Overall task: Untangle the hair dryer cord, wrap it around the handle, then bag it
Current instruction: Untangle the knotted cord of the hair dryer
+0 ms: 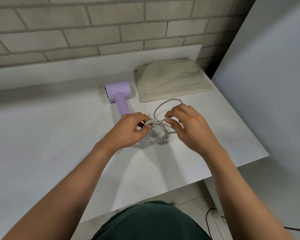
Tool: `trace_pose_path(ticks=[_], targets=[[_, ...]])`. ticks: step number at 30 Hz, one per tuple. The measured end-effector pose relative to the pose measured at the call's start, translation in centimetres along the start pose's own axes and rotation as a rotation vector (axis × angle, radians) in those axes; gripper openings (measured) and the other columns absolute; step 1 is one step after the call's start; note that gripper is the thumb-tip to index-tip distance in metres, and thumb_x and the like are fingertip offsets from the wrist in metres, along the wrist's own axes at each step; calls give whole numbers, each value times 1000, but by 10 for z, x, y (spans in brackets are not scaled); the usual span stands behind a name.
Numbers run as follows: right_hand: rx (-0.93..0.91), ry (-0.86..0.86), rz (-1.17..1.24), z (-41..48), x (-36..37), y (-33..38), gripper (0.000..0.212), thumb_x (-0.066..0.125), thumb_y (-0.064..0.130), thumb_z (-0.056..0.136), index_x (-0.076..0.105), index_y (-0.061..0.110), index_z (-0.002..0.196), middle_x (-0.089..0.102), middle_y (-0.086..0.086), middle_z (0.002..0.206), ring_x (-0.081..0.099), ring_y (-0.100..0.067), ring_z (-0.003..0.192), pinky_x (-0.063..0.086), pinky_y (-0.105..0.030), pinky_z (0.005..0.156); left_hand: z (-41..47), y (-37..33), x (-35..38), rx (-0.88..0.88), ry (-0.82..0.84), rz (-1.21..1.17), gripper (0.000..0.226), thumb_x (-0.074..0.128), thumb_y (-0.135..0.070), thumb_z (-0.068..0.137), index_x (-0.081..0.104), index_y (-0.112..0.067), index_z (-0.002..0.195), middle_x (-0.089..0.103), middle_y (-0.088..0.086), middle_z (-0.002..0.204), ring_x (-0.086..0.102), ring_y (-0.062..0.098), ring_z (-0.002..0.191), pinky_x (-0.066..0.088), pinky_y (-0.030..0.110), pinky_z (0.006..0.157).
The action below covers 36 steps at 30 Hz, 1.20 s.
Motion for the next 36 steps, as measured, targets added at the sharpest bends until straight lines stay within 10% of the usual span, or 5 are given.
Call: trace_pose_path(ticks=[7,15,26,36], targets=[[-213,71,-151,-3,17,10,18,66,18,95,77,20,109,66,2,94,56,-25,81,54,-39,60,-4,0,6,24,8,-11,15,62,-19,100,76,-23,103,68,-12,97,63,-4,92,38,6,74],[105,-33,378,8,-36,-14,11,66,18,101,76,19,104,68,2,95,58,-25,84,45,-25,76,-10,10,2,-63,95,-107,21,57,-21,104,72,-28,118,74,-10,91,64,2,82,47,15,75],[279,185,318,-19,-4,-55,21,66,10,98,75,29,101,66,11,96,56,-16,97,50,-33,84,-7,12,-6,-76,60,-110,19,51,-20,107,63,-25,120,67,-2,99,66,9,75,47,12,67],[467,283,369,-44,14,-90,24,61,7,100,74,28,98,64,10,98,51,-5,95,37,-11,81,-7,16,-9,-122,68,-77,14,63,-27,101,70,-30,112,70,-9,93,68,8,70,49,14,66]])
Point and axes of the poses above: each hand's wrist, its own z-axis towards the middle knuckle, its own x-axis out of the palm, y = z × x, the point moved 2 cm from there along z, towards the middle knuckle
